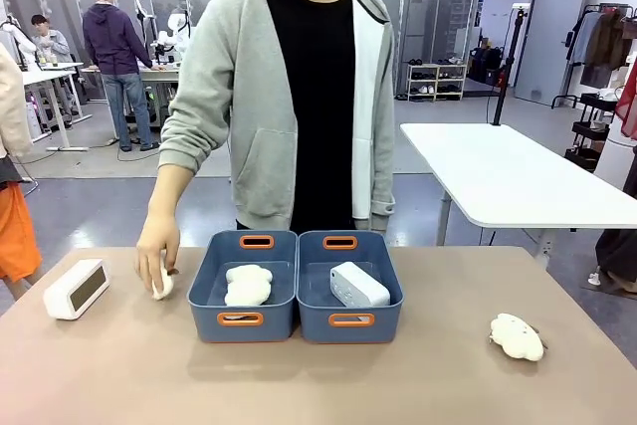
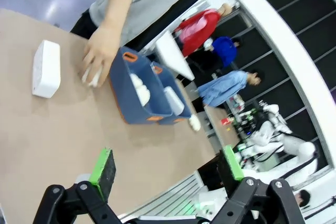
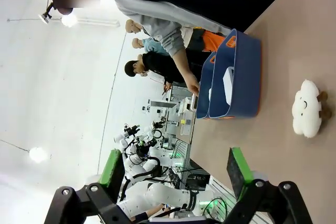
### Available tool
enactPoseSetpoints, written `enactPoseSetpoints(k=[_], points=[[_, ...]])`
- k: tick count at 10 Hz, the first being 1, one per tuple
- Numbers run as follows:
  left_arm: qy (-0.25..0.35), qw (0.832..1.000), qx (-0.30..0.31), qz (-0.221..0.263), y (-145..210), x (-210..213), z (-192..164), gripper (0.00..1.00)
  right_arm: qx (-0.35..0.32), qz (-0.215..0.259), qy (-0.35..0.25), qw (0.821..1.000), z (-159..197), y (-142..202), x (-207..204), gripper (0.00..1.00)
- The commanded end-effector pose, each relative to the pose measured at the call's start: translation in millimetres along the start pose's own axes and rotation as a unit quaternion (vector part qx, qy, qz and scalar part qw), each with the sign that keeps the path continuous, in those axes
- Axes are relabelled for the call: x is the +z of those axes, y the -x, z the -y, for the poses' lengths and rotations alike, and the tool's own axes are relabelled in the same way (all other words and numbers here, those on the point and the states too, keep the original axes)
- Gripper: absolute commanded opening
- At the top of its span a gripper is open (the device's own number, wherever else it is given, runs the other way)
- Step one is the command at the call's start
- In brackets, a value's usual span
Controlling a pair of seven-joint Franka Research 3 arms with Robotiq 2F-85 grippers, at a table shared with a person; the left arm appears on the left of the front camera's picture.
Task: Sort the digital clocks into the basket.
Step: Pick up the Digital clock from the table and place it into the empty Plastic storage basket.
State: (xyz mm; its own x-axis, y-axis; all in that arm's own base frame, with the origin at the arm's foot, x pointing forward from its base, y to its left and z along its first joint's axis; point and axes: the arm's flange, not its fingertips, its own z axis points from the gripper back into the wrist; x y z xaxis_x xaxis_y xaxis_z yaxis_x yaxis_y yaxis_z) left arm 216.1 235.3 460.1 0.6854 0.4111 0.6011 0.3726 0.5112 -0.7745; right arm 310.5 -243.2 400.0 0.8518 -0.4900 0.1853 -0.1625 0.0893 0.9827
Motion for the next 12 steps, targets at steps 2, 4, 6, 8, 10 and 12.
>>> enactPoseSetpoints(k=[2, 4, 6, 8, 10, 12], points=[[-0.145, 0.982, 0.005, -0.118, -21.4, -4.3, 32.1, 1.00, 0.003, -0.006, 0.001, 1.000, -3.1, 2.7, 1.8, 1.00], [-0.251, 0.948, -0.020, -0.193, -43.4, -29.9, 45.2, 1.00, 0.003, -0.006, 0.001, 1.000, -3.1, 2.7, 1.8, 1.00], [-0.362, 0.900, -0.066, -0.235, -64.8, -70.5, 54.5, 1.00, 0.003, -0.006, 0.001, 1.000, -3.1, 2.7, 1.8, 1.00], [-0.410, 0.862, -0.120, -0.274, -81.9, -121.4, 60.4, 1.00, 0.003, -0.006, 0.001, 1.000, -3.1, 2.7, 1.8, 1.00], [-0.427, 0.843, -0.149, -0.293, -82.6, -156.3, 61.2, 1.00, 0.003, -0.006, 0.001, 1.000, -3.1, 2.7, 1.8, 1.00], [-0.414, 0.851, -0.146, -0.288, -76.9, -154.0, 68.8, 1.00, 0.003, -0.006, 0.001, 1.000, -3.1, 2.7, 1.8, 1.00]])
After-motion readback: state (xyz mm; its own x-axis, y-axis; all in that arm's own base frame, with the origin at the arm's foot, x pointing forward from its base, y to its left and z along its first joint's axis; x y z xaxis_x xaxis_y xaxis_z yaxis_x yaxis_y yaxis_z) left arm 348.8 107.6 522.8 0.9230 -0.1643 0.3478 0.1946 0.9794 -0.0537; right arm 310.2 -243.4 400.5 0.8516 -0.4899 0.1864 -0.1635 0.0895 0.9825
